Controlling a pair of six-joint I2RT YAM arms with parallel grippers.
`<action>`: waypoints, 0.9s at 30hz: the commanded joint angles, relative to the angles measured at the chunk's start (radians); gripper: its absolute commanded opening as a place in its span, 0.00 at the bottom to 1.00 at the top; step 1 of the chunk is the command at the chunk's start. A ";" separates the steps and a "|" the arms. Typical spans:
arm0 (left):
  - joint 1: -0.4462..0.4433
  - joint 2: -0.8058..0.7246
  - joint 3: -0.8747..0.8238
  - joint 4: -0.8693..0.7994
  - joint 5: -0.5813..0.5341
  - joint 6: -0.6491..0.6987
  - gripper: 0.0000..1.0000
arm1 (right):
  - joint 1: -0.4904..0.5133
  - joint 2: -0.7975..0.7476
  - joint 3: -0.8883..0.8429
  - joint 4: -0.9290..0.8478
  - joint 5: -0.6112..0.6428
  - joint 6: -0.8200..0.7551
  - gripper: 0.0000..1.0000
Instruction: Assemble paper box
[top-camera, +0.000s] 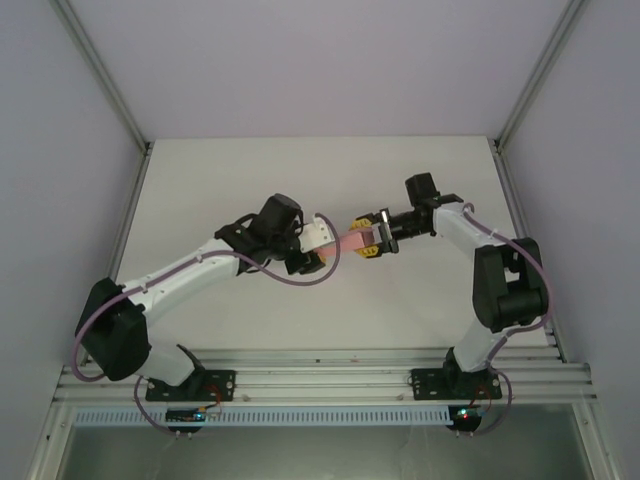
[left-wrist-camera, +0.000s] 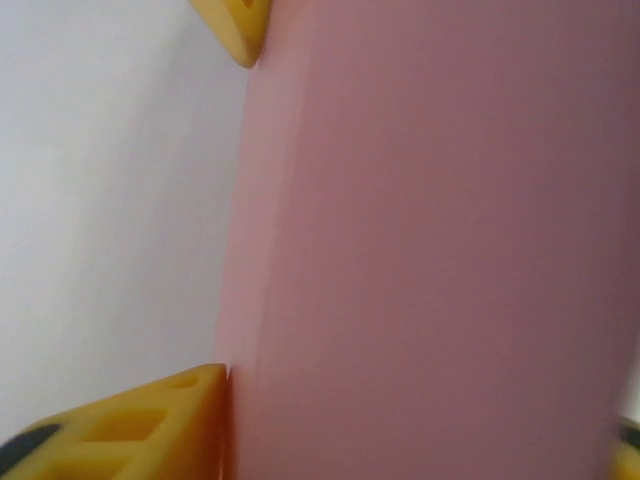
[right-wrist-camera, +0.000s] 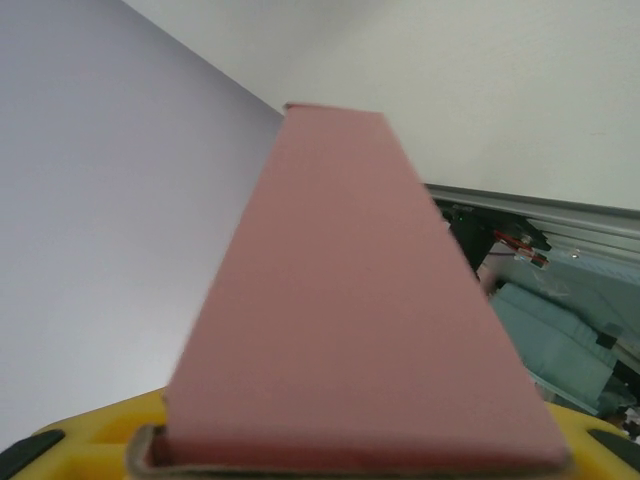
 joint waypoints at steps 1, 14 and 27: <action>-0.002 -0.011 0.038 0.004 0.018 0.017 0.44 | 0.012 -0.050 0.013 -0.016 -0.045 -0.001 0.54; 0.018 0.036 0.122 -0.280 0.032 0.077 0.33 | -0.198 -0.194 0.128 -0.250 0.418 -0.592 0.99; 0.101 0.326 0.352 -0.617 0.168 0.139 0.36 | -0.176 -0.355 -0.136 0.265 0.390 -1.320 0.99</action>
